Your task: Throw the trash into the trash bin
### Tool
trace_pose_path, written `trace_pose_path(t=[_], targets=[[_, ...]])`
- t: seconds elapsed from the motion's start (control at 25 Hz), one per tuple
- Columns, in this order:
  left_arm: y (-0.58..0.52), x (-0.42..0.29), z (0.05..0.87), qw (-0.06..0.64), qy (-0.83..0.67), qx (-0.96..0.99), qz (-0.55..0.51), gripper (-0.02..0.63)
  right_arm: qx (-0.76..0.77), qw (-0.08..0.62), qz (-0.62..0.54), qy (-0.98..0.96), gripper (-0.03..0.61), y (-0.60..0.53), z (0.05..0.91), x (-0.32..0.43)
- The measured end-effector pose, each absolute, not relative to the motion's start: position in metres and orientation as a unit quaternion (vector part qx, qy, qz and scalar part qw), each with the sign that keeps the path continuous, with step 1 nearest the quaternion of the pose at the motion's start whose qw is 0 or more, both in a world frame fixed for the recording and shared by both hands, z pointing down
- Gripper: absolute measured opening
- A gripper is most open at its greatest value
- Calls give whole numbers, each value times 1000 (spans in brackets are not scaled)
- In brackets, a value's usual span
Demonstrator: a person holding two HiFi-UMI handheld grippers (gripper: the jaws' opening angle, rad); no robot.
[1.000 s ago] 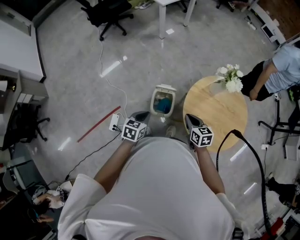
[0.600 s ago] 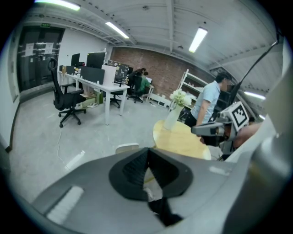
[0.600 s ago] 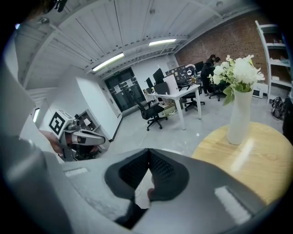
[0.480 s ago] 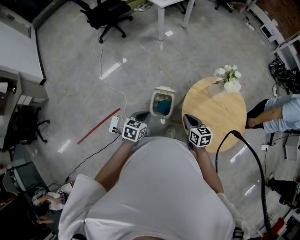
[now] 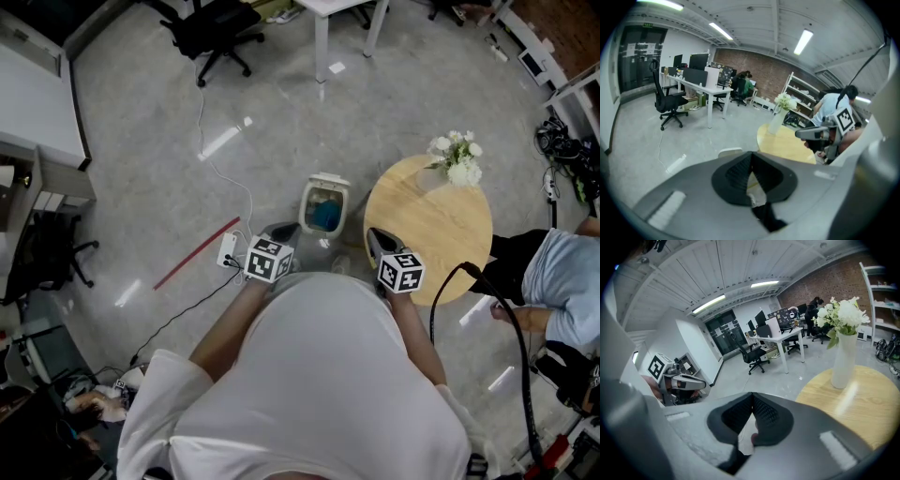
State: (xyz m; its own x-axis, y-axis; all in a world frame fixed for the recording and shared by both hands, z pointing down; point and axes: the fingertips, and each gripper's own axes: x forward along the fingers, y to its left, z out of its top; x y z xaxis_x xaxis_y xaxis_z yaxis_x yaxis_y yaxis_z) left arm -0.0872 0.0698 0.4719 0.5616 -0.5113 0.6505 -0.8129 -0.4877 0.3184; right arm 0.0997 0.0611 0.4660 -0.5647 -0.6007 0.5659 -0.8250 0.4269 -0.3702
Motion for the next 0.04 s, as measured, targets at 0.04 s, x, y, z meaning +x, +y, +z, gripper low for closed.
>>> trace_pose_path(t=[0.04], targets=[[69,-88,472,311,-400,827,244,4,432,177,317,-826,0,60,466,99]])
